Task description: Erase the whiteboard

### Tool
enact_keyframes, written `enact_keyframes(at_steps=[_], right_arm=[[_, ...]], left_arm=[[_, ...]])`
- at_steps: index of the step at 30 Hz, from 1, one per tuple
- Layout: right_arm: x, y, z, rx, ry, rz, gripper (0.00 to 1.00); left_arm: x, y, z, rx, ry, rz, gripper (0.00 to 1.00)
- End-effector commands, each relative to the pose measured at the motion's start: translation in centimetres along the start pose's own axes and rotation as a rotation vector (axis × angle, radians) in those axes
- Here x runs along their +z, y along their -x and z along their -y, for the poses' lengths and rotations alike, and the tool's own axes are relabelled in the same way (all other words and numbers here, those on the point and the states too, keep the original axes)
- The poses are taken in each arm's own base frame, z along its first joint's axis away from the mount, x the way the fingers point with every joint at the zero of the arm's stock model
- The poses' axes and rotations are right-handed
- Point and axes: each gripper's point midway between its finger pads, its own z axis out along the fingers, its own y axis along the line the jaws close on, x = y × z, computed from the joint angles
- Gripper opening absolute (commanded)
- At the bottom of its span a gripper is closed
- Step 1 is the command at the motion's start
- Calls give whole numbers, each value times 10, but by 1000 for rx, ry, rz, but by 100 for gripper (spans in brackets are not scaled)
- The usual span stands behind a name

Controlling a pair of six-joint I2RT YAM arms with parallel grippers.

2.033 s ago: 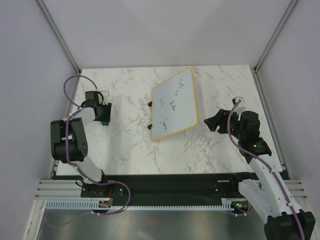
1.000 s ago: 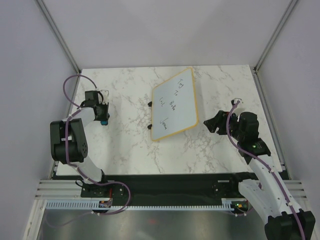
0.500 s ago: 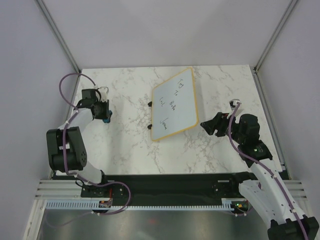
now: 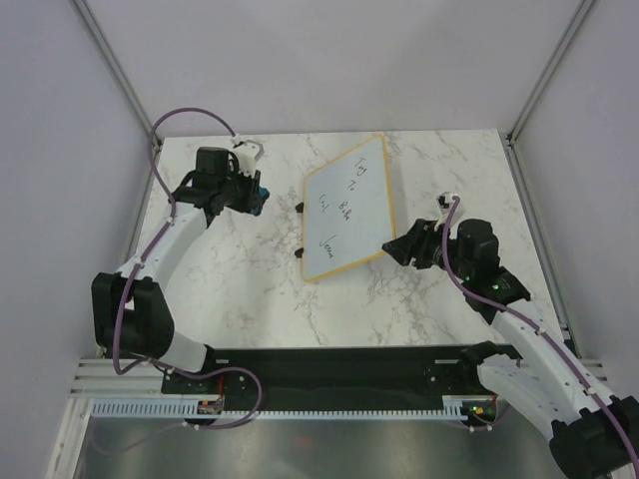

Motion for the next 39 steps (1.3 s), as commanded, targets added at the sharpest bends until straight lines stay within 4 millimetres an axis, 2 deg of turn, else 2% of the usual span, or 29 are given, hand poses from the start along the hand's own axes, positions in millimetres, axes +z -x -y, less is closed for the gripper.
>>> enact_keyframes(at_steps=[1,3,4,6,7,8,9,12,13,14,15,20,24,25,27,28,31,32,39], right_arm=[[1,39,-23,-17,18,121,60],[7,36,-20,-11,-6,112,59],[10,35,-20,-10,-11,107,58],[18,31,-14,-5,-44,93,57],[20,30,-13,-7,-52,89,56],[22,30,-9,-5,-78,90,55],[22,31,-7,-3,-89,95,54],[21,37,-3,-1,-121,119,50],[21,38,-3,-2,-123,122,50],[21,39,-3,0,-126,123,47],[22,37,-3,-1,-125,116,46],[26,29,2,11,-143,76,40],[23,30,1,11,-144,80,36],[22,30,2,9,-149,78,34],[21,30,2,11,-152,76,33],[21,29,2,11,-153,75,29],[20,30,1,12,-149,76,27],[20,31,0,15,-147,75,27],[24,36,-9,34,-133,62,19]], left_arm=[[-1,39,18,18,-40,50,2],[5,46,33,50,-66,51,2],[6,58,37,64,-66,71,2],[20,59,52,89,-99,52,2],[22,71,57,100,-111,72,2],[31,70,68,111,-136,58,2],[32,84,74,125,-148,84,2],[45,94,96,164,-203,91,2],[44,107,101,177,-216,118,2],[46,111,108,187,-236,125,2],[49,121,112,196,-247,141,2],[64,136,136,238,-317,170,2],[77,150,151,255,-370,205,2],[85,149,156,249,-388,201,2],[86,157,166,249,-432,222,2],[93,154,171,228,-451,211,2],[99,157,186,222,-494,225,2],[107,154,189,223,-496,216,2],[109,160,199,230,-527,234,2]])
